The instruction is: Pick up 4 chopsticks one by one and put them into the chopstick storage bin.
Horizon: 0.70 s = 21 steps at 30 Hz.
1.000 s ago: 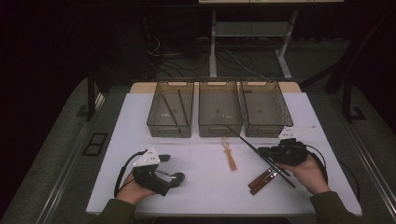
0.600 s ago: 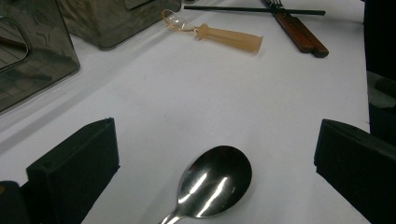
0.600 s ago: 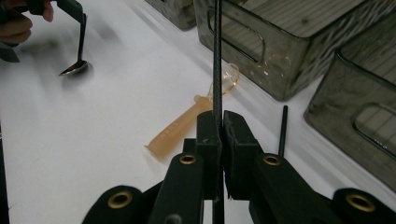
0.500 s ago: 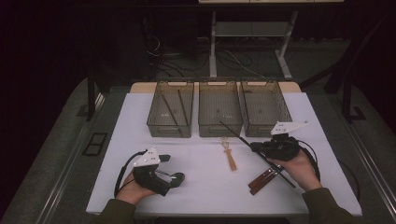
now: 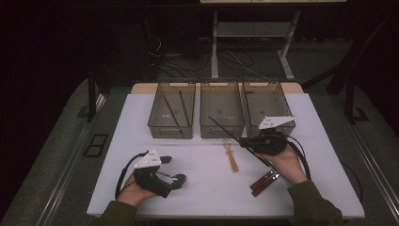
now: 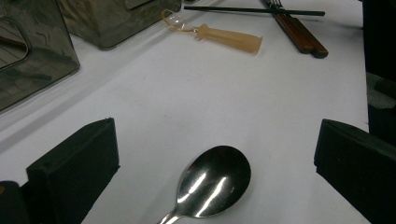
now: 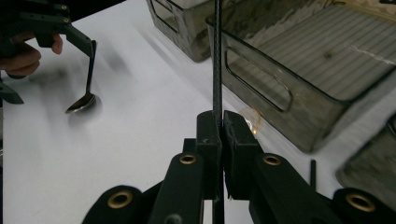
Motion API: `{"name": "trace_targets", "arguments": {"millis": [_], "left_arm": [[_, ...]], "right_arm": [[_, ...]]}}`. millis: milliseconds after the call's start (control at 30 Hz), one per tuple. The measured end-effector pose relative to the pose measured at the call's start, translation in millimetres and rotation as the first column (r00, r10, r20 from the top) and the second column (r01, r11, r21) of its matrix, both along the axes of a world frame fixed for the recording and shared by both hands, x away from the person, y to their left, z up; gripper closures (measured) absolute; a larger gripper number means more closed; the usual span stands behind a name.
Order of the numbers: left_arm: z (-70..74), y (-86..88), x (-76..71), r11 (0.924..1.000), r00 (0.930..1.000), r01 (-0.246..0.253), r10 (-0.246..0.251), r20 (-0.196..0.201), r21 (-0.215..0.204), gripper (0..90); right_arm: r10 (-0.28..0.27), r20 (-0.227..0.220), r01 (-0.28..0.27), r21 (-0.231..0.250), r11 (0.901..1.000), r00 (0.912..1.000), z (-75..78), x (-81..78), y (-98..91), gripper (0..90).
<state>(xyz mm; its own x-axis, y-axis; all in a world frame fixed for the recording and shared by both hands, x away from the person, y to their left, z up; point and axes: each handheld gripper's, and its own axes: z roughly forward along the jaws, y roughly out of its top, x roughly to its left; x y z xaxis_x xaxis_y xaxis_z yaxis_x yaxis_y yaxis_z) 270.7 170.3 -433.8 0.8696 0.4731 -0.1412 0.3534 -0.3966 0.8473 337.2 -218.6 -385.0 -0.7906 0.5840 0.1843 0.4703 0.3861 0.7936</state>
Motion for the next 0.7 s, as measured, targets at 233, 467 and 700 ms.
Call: {"name": "trace_targets", "arguments": {"millis": [233,467,700], "left_arm": [[0.2,0.3,0.0,1.0000,1.0000,-0.001,0.001,0.004,0.000,0.0],[0.5,0.7,0.1,1.0000,1.0000,-0.002,0.002,0.004,-0.002,0.0],[1.0,1.3,0.1,0.9999,1.0000,-0.003,0.003,0.004,-0.014,0.0]], "right_arm": [[0.004,0.001,-0.004,0.018,0.9998,1.0000,4.0,11.0,18.5,85.7],[-0.008,0.010,0.007,0.014,0.9999,0.9999,9.9,23.2,39.3,85.7],[-0.019,0.017,0.018,0.020,0.9996,0.9997,18.7,35.6,59.8,85.7]]}}
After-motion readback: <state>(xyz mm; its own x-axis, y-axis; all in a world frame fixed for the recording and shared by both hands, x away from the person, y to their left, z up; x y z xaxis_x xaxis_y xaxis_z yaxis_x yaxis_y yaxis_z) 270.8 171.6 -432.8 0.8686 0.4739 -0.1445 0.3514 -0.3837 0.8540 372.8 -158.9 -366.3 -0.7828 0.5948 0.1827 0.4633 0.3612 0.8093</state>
